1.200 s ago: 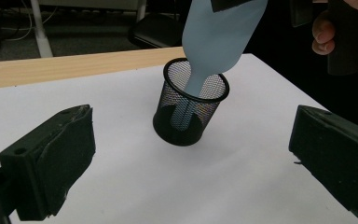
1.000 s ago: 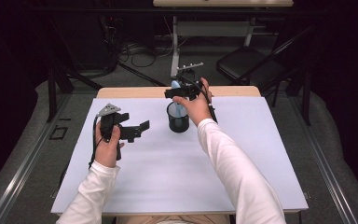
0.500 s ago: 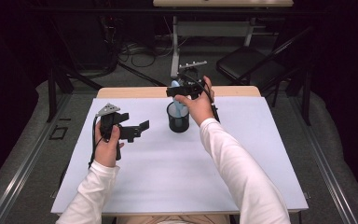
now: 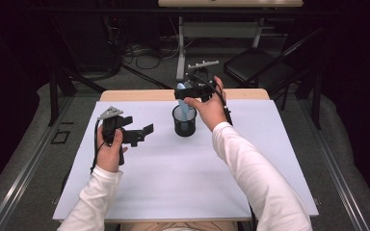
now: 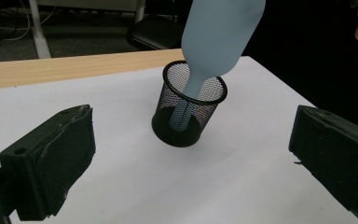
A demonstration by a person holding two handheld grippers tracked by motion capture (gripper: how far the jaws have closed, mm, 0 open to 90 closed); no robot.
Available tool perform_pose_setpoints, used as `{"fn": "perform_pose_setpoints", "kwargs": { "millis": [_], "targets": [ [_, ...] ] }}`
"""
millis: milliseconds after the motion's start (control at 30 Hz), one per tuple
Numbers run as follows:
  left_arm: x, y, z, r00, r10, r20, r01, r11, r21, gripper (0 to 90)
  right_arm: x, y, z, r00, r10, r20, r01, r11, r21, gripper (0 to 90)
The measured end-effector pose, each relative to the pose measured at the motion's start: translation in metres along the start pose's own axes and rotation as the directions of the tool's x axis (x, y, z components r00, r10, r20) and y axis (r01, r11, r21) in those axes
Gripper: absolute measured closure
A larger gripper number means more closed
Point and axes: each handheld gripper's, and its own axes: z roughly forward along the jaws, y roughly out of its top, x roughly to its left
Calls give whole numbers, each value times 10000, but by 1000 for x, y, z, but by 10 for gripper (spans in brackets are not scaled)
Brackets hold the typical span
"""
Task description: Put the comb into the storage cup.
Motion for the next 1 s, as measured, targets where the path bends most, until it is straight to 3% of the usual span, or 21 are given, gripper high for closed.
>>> {"fn": "perform_pose_setpoints", "kwargs": {
  "millis": [333,533,733,1000],
  "targets": [
    [-2,2,-4,10000,77,-55,-77,10000,-8,7,3,-6,-27,9976,-606,-328,612,9980,171,16],
    [-2,3,-11,9998,114,-185,-115,9999,-34,6,-1,-10,-39,9975,-600,-366,604,9981,77,16],
    [3,2,-16,10000,-46,-79,48,9999,155,6,-8,-16,-54,9975,-505,-486,504,9987,-29,16],
    [10,-2,-23,9998,88,-188,-81,9991,409,6,-30,-35,-80,9983,-335,-470,316,9987,-403,22]
  ]
}}
